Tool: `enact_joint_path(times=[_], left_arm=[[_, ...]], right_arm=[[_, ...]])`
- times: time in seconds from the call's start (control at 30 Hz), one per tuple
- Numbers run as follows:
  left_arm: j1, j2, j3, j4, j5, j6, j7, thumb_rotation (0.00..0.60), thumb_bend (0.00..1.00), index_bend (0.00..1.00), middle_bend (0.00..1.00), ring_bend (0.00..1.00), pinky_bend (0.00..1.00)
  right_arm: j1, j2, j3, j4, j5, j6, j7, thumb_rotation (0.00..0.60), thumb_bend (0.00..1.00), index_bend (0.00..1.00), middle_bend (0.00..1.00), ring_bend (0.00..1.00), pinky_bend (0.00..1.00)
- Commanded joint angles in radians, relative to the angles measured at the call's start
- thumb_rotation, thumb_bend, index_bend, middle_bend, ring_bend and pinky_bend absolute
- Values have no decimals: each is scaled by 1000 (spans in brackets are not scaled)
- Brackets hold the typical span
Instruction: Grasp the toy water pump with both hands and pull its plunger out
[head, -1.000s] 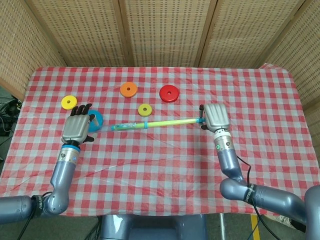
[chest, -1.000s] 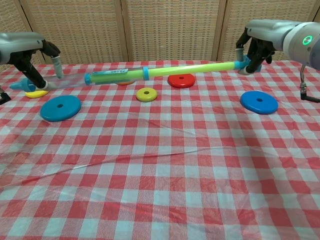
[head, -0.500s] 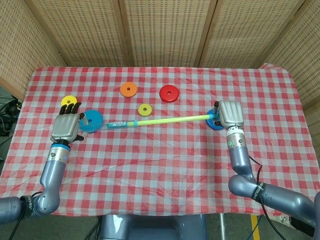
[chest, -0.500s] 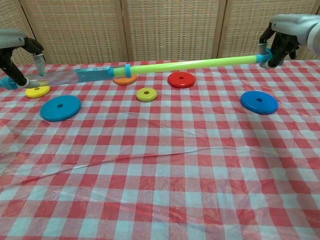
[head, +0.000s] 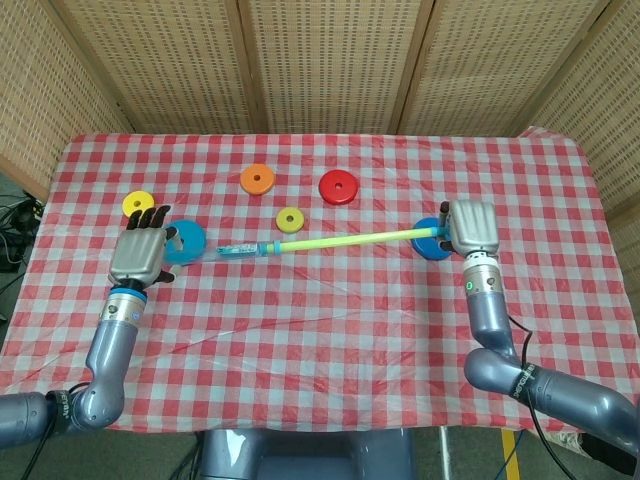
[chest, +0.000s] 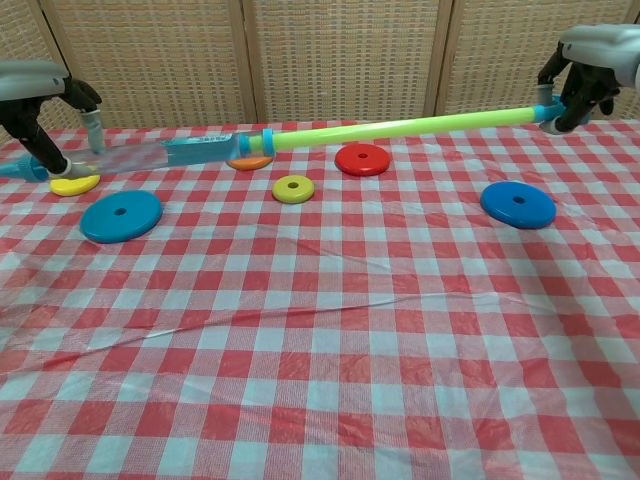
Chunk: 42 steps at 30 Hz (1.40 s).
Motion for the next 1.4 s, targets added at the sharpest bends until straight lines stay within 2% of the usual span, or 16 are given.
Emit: enact_joint_path(times=[0.03, 0.27, 0.37, 0.43, 0.47, 0.5, 0.63, 0.7, 0.73, 0.8, 0.97, 1.03, 1.13, 1.27, 1.4], left_arm=[[-3, -6, 0, 4, 1, 3, 5, 600, 442, 606, 0, 0, 0], [-6, -17, 0, 13, -5, 2, 14, 600, 436, 598, 0, 0, 0], [-6, -22, 0, 19, 5, 4, 11, 600, 351, 507, 0, 0, 0], [-6, -25, -3, 23, 14, 1, 4, 600, 240, 350, 0, 0, 0], [-6, -26, -4, 24, 17, -2, 0, 600, 213, 290, 0, 0, 0], [-6, -26, -6, 24, 20, -7, -4, 600, 201, 246, 0, 0, 0], [-8, -35, -5, 25, 38, -16, -13, 600, 194, 144, 0, 0, 0], [-7, -44, -1, 26, 43, -17, -15, 600, 193, 109, 0, 0, 0], [-6, -48, 2, 27, 46, -17, -16, 600, 194, 101, 0, 0, 0], [0, -58, 8, 29, 59, -14, -26, 600, 193, 84, 0, 0, 0], [32, -60, 24, 18, 120, 4, -72, 600, 194, 79, 0, 0, 0], [63, -54, 38, 9, 180, 27, -117, 600, 193, 79, 0, 0, 0], [124, -40, 64, -3, 277, 71, -202, 600, 194, 78, 0, 0, 0], [217, -8, 138, 14, 466, 128, -325, 600, 194, 73, 0, 0, 0], [303, 12, 233, 71, 622, 181, -370, 600, 186, 12, 0, 0, 0]], right_arm=[[-3, 1, 1, 6, 1, 1, 4, 600, 549, 834, 1000, 945, 655], [-11, -3, -5, 40, -8, 0, 15, 600, 548, 831, 1000, 944, 655], [-17, -9, -12, 56, -31, 6, 24, 600, 496, 751, 946, 884, 610], [-20, -5, -19, 58, -25, -1, 14, 600, 441, 610, 798, 758, 479], [-21, -1, -22, 58, -16, -7, 5, 600, 420, 523, 689, 673, 389], [-22, 2, -24, 58, -8, -10, -3, 600, 403, 446, 588, 593, 316], [-28, 12, -28, 55, 54, -32, -32, 600, 367, 271, 315, 327, 128], [-31, 14, -32, 54, 69, -36, -40, 600, 358, 227, 226, 237, 85], [-33, 15, -34, 54, 72, -36, -42, 600, 357, 223, 217, 228, 82], [-39, 14, -37, 53, 70, -35, -34, 600, 353, 194, 142, 148, 64], [-58, 24, -45, 40, 35, -23, -8, 600, 349, 185, 112, 112, 56], [-73, 31, -49, 32, 6, -7, 14, 600, 346, 174, 79, 64, 30], [-98, 42, -57, 29, -32, 15, 47, 600, 320, 104, 11, 2, 0], [-154, 78, -83, -23, -119, 52, 117, 600, 302, 69, 0, 0, 0], [-242, 84, -162, -30, -336, 131, 251, 600, 296, 68, 0, 0, 0]])
